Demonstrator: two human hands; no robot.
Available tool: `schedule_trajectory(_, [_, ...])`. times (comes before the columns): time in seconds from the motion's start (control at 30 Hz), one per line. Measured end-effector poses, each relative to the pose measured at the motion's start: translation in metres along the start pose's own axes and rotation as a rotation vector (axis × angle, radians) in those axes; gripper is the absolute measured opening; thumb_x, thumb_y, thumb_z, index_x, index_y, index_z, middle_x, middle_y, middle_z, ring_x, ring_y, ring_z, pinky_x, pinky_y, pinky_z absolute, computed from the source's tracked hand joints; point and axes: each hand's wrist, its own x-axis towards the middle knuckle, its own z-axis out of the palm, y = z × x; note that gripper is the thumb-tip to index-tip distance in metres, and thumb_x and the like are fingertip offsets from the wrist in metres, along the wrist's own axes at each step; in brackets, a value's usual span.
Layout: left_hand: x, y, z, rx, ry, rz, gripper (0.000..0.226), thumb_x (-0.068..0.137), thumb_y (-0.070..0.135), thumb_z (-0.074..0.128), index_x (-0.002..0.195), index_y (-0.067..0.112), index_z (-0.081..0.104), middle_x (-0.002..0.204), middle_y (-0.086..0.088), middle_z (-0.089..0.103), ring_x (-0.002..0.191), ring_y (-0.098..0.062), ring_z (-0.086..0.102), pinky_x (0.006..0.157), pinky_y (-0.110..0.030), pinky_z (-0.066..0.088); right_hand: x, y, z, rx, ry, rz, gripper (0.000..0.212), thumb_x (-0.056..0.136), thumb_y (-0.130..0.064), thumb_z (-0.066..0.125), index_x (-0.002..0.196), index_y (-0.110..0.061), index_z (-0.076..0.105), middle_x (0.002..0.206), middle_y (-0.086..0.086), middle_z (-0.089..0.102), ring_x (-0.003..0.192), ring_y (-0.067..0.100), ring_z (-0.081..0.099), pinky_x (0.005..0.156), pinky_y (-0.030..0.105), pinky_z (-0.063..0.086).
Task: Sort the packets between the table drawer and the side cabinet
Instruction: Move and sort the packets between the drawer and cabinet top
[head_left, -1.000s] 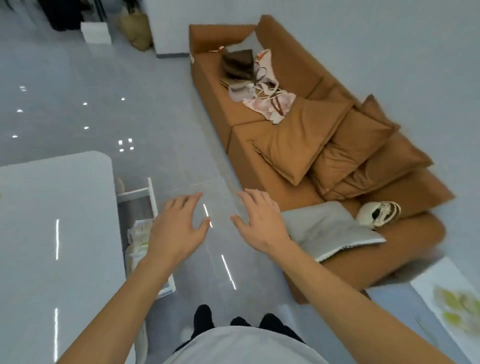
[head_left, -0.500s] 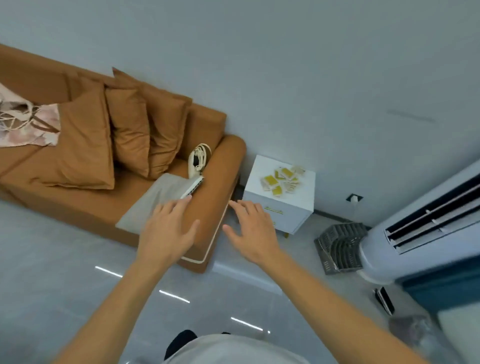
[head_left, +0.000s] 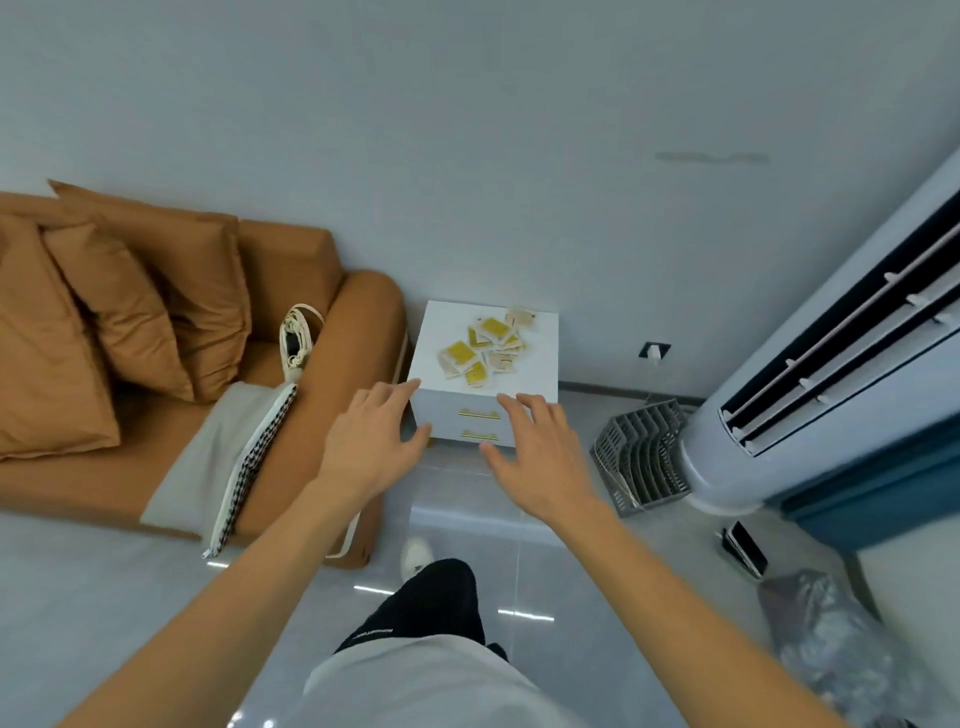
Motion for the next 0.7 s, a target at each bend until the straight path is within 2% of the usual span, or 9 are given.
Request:
schedule_trajectory(0.13, [0.055,0.000,0.018,-0.004,-0.024,-0.032,0.061,0.095,0.049,0.053,0.151,0.030,0.038,0.139,0.002,0.053,0.126,-0.022,0.047,0.089,-0.039,0.051,0.056,0.022,0.004,-0.006,-0.040,-0.010,0.067,0.096,-0.053,0.052,0.154,-0.024,0.034,0.156,0.003,0.035,0.141,0.027,0.031,0.111,0.047,0.040])
schedule_trajectory(0.33, [0.157,-0.035,0.060,-0.030,-0.078,-0.124,0.059,0.096,0.050,0.052,0.151,0.032,0.038,0.138,0.004,0.053,0.126,-0.020,0.046,0.091,-0.039,0.052,0.177,0.055,0.033,0.015,-0.103,0.004,0.066,0.096,-0.051,0.053,0.154,-0.024,0.036,0.156,0.002,0.036,0.140,0.027,0.032,0.109,0.047,0.041])
schedule_trajectory(0.57, [0.305,-0.071,0.143,-0.046,-0.273,-0.199,0.060,0.098,0.050,0.048,0.153,0.029,0.036,0.138,0.000,0.052,0.125,-0.024,0.046,0.093,-0.045,0.050,0.333,0.114,0.095,0.079,-0.237,0.125,0.068,0.094,-0.047,0.057,0.154,-0.025,0.035,0.151,0.002,0.039,0.134,0.026,0.035,0.108,0.046,0.041])
schedule_trajectory(0.7, [0.379,-0.084,0.204,-0.106,-0.376,-0.295,0.059,0.099,0.049,0.047,0.152,0.027,0.035,0.142,-0.002,0.049,0.132,-0.025,0.043,0.098,-0.047,0.048,0.413,0.156,0.141,0.118,-0.299,0.184,0.064,0.096,-0.044,0.057,0.154,-0.023,0.036,0.150,0.004,0.038,0.136,0.028,0.034,0.109,0.045,0.038])
